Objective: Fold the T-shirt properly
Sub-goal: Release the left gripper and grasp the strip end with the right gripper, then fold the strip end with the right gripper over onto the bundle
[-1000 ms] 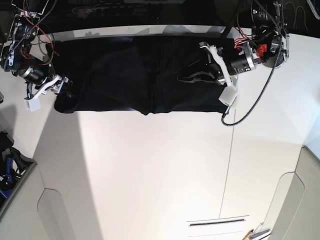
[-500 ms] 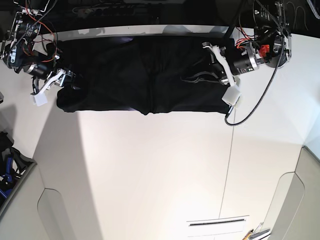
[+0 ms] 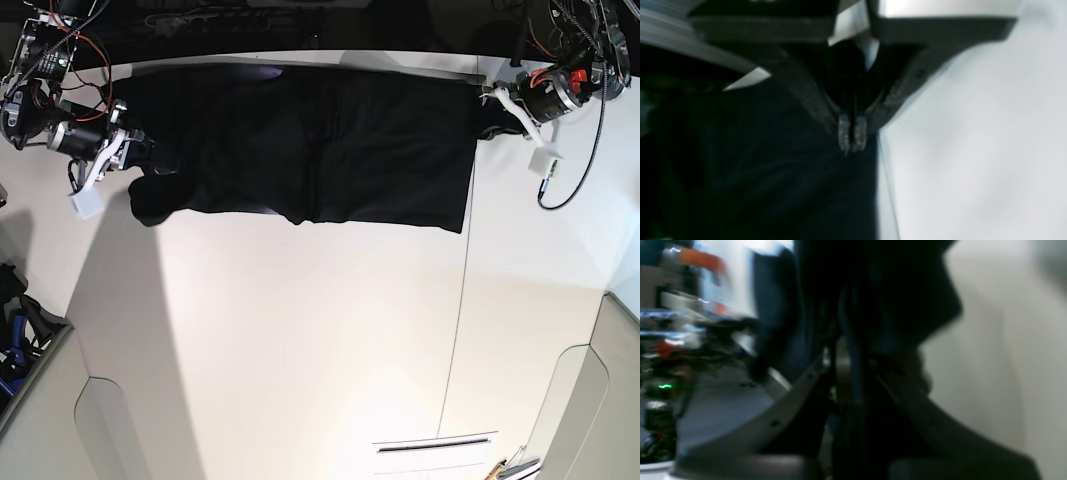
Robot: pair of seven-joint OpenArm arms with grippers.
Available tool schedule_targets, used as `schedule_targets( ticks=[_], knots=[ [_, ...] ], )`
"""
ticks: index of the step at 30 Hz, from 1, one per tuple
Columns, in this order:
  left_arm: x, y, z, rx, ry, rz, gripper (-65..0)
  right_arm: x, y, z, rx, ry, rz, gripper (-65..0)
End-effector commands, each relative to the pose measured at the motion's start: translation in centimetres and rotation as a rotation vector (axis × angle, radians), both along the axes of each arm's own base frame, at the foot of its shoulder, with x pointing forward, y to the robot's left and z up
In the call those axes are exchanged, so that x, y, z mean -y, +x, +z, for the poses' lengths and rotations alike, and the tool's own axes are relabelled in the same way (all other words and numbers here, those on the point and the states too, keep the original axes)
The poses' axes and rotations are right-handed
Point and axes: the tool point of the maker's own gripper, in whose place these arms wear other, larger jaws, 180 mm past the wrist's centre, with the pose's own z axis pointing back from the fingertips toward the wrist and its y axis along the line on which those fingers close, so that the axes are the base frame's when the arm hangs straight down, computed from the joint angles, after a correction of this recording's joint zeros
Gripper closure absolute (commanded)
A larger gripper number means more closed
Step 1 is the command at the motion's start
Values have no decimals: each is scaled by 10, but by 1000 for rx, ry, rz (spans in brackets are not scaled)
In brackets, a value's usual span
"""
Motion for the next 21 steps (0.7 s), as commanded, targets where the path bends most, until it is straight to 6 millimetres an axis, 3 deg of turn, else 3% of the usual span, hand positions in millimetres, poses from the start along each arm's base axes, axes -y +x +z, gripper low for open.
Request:
schedule_targets(
  ticks=[1, 4, 7, 13, 21],
  knots=[
    [-7, 2, -2, 2, 12, 9, -30, -3, 6, 20, 74, 24, 6, 0],
    [-10, -5, -16, -39, -13, 43, -30, -26, 7, 50, 177, 96, 27, 0],
    [-10, -7, -18, -45, -16, 45, -30, -58, 8, 73, 262, 192, 42, 0],
    [-10, -6, -17, -42, -23, 47, -30, -130, 19, 74, 267, 302, 31, 0],
    [-9, -8, -18, -55, -22, 39, -31, -211, 39, 73, 335, 272, 114, 0]
  ],
)
